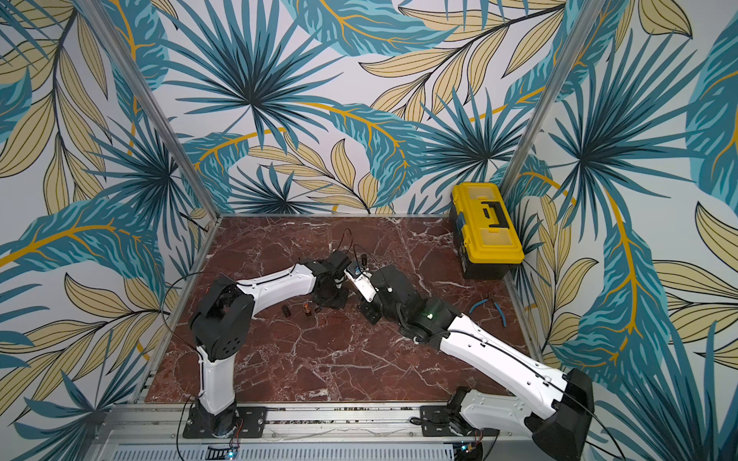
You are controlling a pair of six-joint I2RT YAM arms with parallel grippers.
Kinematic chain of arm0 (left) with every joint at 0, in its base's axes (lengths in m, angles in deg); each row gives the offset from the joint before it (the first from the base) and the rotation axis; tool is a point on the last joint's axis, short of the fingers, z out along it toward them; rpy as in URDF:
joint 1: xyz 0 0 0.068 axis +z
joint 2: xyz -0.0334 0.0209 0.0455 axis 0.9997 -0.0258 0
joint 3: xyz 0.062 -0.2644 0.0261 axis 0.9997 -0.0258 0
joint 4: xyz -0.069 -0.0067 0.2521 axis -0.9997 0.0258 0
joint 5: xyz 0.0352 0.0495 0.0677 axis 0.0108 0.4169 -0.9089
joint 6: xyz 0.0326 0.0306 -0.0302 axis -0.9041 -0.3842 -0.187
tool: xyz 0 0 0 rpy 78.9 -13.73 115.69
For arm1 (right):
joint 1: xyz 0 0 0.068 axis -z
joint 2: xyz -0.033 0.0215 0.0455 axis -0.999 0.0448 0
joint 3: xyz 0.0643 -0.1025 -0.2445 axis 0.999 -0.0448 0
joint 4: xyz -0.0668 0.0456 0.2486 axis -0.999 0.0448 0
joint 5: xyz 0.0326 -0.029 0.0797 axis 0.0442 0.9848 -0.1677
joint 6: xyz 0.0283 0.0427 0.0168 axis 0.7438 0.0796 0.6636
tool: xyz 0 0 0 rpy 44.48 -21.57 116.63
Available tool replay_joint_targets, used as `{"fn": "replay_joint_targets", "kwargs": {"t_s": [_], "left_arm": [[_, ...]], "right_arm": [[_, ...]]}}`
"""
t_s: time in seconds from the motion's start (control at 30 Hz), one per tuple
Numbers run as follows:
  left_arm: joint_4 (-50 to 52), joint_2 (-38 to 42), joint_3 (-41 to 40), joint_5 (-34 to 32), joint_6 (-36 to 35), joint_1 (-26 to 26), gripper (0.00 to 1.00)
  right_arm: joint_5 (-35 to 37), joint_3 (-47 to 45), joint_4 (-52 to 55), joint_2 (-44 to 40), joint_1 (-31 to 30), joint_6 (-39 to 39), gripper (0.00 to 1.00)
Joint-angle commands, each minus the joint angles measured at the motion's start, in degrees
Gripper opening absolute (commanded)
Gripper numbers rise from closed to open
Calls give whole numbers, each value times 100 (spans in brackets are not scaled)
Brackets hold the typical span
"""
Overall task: Open the lipstick cap
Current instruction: Place the cover at the center of the board.
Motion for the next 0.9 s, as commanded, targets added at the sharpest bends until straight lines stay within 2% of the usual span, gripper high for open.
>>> {"fn": "replay_joint_targets", "kwargs": {"t_s": [0.0,0.13,0.27,0.5,0.57,0.87], "left_arm": [[-35,-142,-76,-167,5,10,2],[-10,-186,-76,-210,-14,3,3],[-7,-230,-117,-219,-14,15,11],[0,18,-153,-241,63,17,41],[11,152,-134,-241,79,18,47],[167,821,82,-51,210,13,50]], "right_arm": [[61,-103,3,15,-9,74,2],[55,-101,9,12,-13,83,2],[56,-101,3,36,-13,92,2],[58,-88,-3,23,-13,82,3],[61,-99,-10,12,-13,81,3],[108,-194,-86,-55,-14,106,3]]}}
